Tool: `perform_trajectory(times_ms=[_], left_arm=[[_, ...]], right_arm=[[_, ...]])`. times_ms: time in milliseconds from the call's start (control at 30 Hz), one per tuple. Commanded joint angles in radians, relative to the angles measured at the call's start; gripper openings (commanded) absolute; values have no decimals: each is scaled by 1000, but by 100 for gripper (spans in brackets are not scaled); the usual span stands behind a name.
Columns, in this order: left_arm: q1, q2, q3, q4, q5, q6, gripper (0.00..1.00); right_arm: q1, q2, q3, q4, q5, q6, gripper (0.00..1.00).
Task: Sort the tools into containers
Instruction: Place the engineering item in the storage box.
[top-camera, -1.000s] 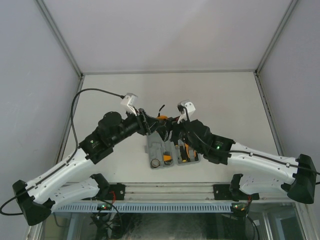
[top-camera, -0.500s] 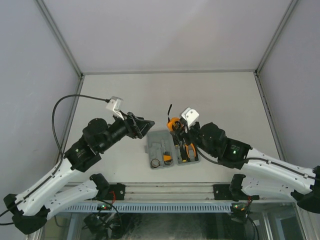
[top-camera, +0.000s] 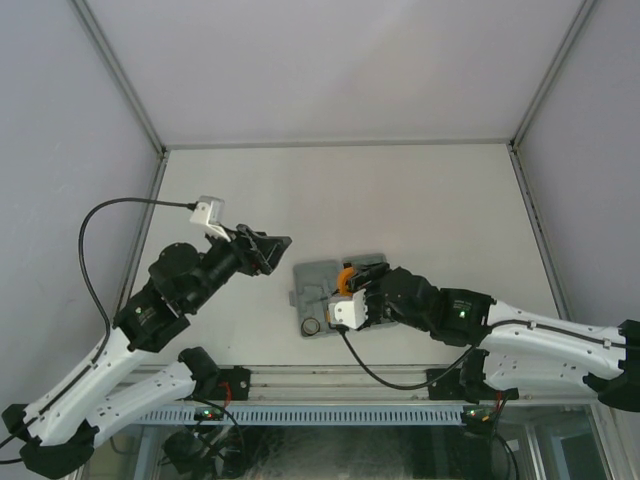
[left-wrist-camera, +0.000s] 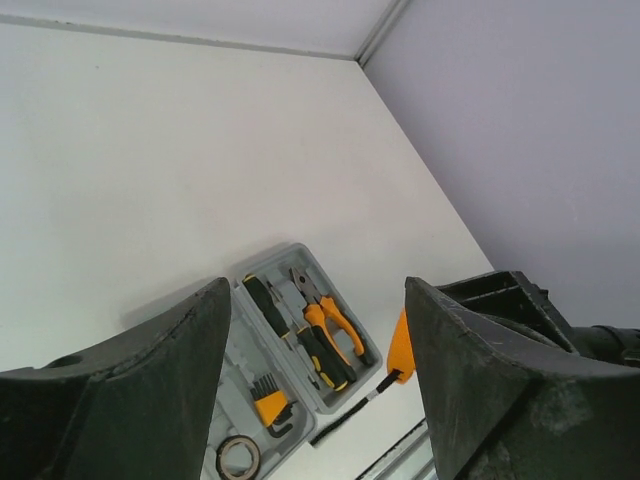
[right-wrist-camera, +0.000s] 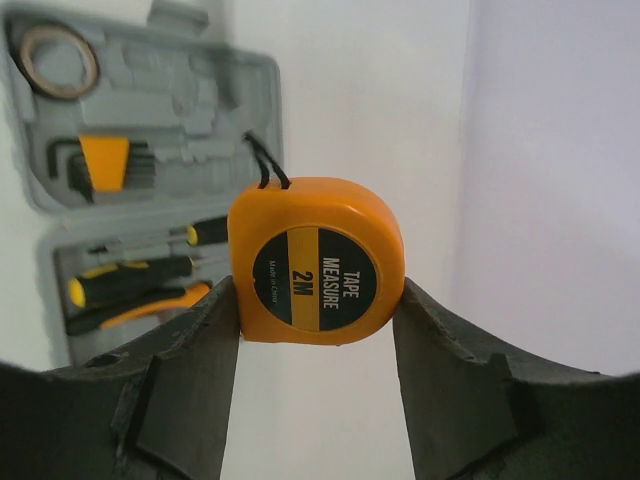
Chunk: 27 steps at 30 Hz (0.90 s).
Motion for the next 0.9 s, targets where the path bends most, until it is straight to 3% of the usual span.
perform_trajectory(times_ms=[0,167,433,867], left_arm=[[6,26,69,15,55,43,74],[6,84,65,46,199,75,74],[3,156,17,195,456,38,73],[-47,266,79,155,476,78,73]], right_arm=[[17,13,0,16,121,-225,0],[25,-10,0,83,116,-264,0],[28,-81,4,160,-41,-201,0],[8,-77,46,160,-60,-133,0]])
